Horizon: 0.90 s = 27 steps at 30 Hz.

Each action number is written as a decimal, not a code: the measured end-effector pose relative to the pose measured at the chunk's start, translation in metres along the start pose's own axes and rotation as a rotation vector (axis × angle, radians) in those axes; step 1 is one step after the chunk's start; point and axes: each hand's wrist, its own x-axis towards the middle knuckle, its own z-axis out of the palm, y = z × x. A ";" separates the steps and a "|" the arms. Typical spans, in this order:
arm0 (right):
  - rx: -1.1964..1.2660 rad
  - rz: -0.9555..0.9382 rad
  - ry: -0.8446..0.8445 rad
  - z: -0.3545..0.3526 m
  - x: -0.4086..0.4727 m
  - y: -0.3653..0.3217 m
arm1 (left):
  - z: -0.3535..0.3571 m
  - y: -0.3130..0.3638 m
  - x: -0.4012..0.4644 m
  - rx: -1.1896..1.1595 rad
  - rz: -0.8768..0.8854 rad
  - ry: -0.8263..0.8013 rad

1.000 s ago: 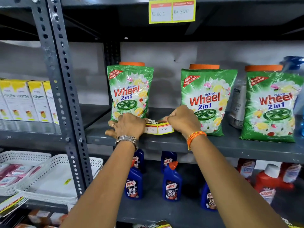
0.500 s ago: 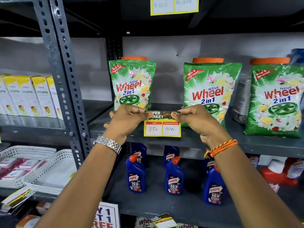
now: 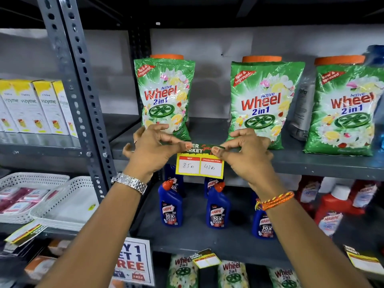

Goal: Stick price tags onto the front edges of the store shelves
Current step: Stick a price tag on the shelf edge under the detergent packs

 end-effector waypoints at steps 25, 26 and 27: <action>-0.210 -0.057 0.262 0.068 -0.015 0.020 | 0.023 -0.045 -0.014 0.500 -0.084 0.216; -0.212 -0.046 0.259 0.068 -0.014 0.020 | 0.023 -0.042 -0.014 0.485 -0.076 0.209; -0.214 -0.035 0.255 0.066 -0.013 0.020 | 0.023 -0.038 -0.013 0.473 -0.065 0.211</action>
